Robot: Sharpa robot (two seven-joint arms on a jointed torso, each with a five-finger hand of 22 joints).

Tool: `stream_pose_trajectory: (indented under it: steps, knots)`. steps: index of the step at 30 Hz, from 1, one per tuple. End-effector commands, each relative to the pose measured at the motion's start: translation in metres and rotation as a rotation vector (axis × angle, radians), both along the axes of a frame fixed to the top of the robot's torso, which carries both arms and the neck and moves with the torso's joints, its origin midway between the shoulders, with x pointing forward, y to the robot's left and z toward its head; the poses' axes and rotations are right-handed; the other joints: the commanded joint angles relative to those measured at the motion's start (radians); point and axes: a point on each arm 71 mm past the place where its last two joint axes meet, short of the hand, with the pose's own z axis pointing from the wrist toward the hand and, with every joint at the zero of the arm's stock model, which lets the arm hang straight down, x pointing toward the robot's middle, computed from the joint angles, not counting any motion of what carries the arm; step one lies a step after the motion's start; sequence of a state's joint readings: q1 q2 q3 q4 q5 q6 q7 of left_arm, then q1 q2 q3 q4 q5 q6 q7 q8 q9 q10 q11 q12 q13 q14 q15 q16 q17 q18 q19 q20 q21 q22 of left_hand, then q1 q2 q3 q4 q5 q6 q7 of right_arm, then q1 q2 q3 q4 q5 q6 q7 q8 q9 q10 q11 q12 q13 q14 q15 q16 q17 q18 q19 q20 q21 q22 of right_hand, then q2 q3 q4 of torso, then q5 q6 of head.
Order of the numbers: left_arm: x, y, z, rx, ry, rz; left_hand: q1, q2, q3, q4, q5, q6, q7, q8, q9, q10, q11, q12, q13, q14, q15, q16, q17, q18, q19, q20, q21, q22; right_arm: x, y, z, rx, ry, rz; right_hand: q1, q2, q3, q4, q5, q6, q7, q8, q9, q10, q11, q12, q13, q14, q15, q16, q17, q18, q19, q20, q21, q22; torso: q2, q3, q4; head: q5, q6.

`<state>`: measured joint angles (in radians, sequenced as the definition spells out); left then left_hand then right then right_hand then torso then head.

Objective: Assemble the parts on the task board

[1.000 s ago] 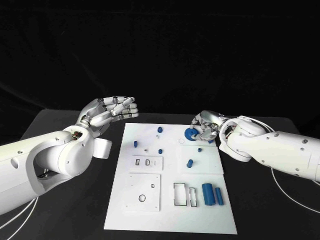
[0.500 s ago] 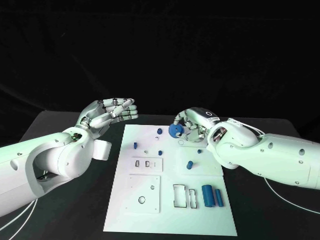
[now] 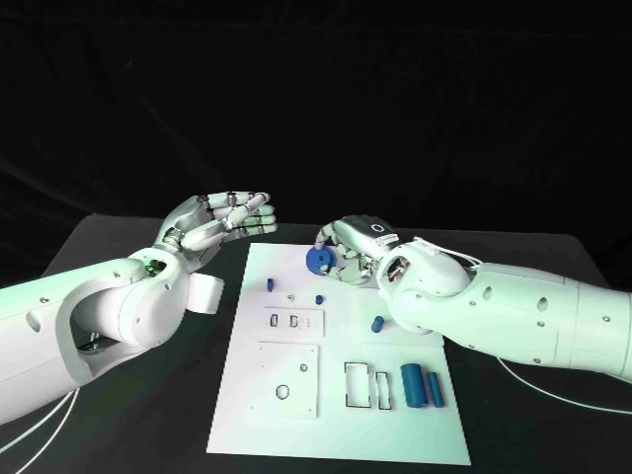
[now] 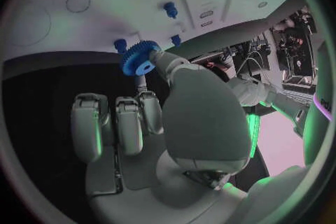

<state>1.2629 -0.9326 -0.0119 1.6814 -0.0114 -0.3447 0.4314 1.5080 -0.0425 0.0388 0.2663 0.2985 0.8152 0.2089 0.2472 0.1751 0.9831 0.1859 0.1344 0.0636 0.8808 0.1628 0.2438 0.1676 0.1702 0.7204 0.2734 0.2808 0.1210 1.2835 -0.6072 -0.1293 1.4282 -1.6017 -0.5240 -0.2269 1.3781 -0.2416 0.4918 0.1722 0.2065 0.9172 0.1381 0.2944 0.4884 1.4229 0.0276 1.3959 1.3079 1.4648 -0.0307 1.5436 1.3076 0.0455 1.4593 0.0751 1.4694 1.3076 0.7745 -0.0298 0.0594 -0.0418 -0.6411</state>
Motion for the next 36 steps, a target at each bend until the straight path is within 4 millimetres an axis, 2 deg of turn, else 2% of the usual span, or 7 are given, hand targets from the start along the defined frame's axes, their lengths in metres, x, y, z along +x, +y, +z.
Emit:
stream_pose_trajectory:
  steps: [1, 6, 13, 25, 28, 32, 36]
  knots:
    - [-0.001, -0.003, 0.002, -0.008, -0.006, -0.023, 0.003, -0.001, 0.002, 0.003, -0.003, -0.006, 0.017, -0.004, -0.001, -0.001, 0.007, -0.004, 0.001, -0.007, 0.003, -0.004, 0.001, 0.009, 0.002, 0.000, -0.004, -0.001, 0.003, 0.005, -0.007, -0.039, 0.014, -0.007, -0.013, 0.001, 0.007, 0.002, 0.000, 0.033, -0.031, -0.001, 0.007, 0.007, -0.001, 0.001, 0.052, 0.091, -0.008, 0.006, 0.190, -0.010, 0.025, -0.003, 0.004, 0.146, 0.000, 0.0009, -0.0009, 0.001, -0.001]
    - [-0.001, -0.004, 0.002, -0.008, -0.006, -0.025, 0.003, -0.001, 0.002, 0.003, -0.003, -0.006, 0.017, -0.004, -0.001, -0.001, 0.007, -0.004, 0.001, -0.007, 0.003, -0.004, 0.001, 0.009, 0.002, 0.000, -0.004, -0.001, 0.006, 0.011, -0.015, -0.050, 0.042, -0.024, -0.015, -0.001, 0.009, 0.001, -0.001, 0.031, -0.030, -0.002, 0.007, 0.008, 0.000, 0.002, 0.053, 0.091, -0.008, 0.006, 0.190, -0.010, 0.025, -0.003, 0.004, 0.147, 0.001, 0.0010, 0.0003, 0.003, -0.004]
    - [-0.001, -0.004, 0.002, -0.008, -0.006, -0.025, 0.004, -0.001, 0.002, 0.003, -0.003, -0.006, 0.017, -0.004, -0.001, 0.000, 0.007, -0.006, 0.001, -0.009, 0.004, -0.005, 0.001, 0.009, 0.002, 0.001, -0.006, -0.002, 0.007, 0.018, -0.022, -0.062, 0.059, -0.028, -0.017, -0.005, 0.011, -0.002, -0.002, 0.030, -0.030, -0.005, 0.006, 0.008, 0.000, 0.001, 0.053, 0.090, -0.008, 0.005, 0.188, -0.009, 0.024, -0.003, 0.003, 0.145, 0.000, 0.0017, -0.0028, 0.011, -0.004]
    - [0.000, -0.004, 0.002, -0.007, -0.006, -0.024, 0.004, -0.002, 0.002, 0.003, -0.003, -0.006, 0.017, -0.004, -0.001, 0.000, 0.007, -0.006, 0.001, -0.009, 0.004, -0.006, 0.001, 0.009, 0.002, 0.001, -0.006, -0.003, 0.009, 0.021, -0.026, -0.072, 0.064, -0.031, -0.030, -0.014, 0.015, -0.004, -0.010, 0.023, -0.026, -0.013, 0.004, 0.004, 0.003, -0.003, 0.048, 0.090, -0.006, 0.005, 0.186, -0.009, 0.021, -0.002, 0.000, 0.143, 0.000, 0.0017, -0.0037, 0.010, -0.004]
    - [0.000, -0.004, 0.001, -0.007, -0.006, -0.024, 0.004, -0.002, 0.002, 0.003, -0.003, -0.006, 0.017, -0.004, -0.001, 0.000, 0.007, -0.006, 0.001, -0.009, 0.004, -0.006, 0.001, 0.009, 0.002, 0.001, -0.006, -0.003, 0.010, 0.020, -0.026, -0.071, 0.061, -0.036, -0.041, -0.019, 0.019, -0.006, -0.024, 0.009, -0.021, -0.026, 0.000, -0.007, 0.007, -0.016, 0.034, 0.089, -0.002, 0.004, 0.184, -0.008, 0.020, 0.000, -0.002, 0.142, 0.000, 0.0016, -0.0041, 0.008, -0.003]
    - [0.001, -0.005, 0.001, -0.007, -0.006, -0.025, 0.004, -0.002, 0.002, 0.003, -0.003, -0.006, 0.017, -0.004, -0.002, 0.000, 0.007, -0.007, 0.001, -0.011, 0.004, -0.007, 0.001, 0.009, 0.002, 0.001, -0.007, -0.003, 0.012, 0.020, -0.026, -0.068, 0.057, -0.041, -0.066, -0.028, 0.017, -0.007, -0.068, -0.039, -0.005, -0.063, -0.018, -0.017, 0.021, -0.029, 0.020, 0.089, 0.010, 0.004, 0.184, -0.008, 0.018, 0.010, -0.004, 0.142, 0.000, 0.0023, -0.0043, 0.009, -0.002]
    - [0.001, -0.005, 0.001, -0.007, -0.006, -0.024, 0.004, -0.002, 0.002, 0.003, -0.003, -0.006, 0.017, -0.004, -0.002, 0.000, 0.007, -0.007, 0.001, -0.011, 0.004, -0.007, 0.001, 0.009, 0.002, 0.001, -0.007, -0.003, 0.012, 0.020, -0.027, -0.072, 0.066, -0.039, -0.082, -0.031, 0.006, -0.004, -0.078, -0.072, 0.002, -0.085, -0.031, -0.026, 0.029, -0.037, 0.011, 0.089, 0.016, 0.004, 0.186, -0.008, 0.018, 0.017, -0.004, 0.143, 0.000, 0.0027, -0.0031, 0.006, -0.002]
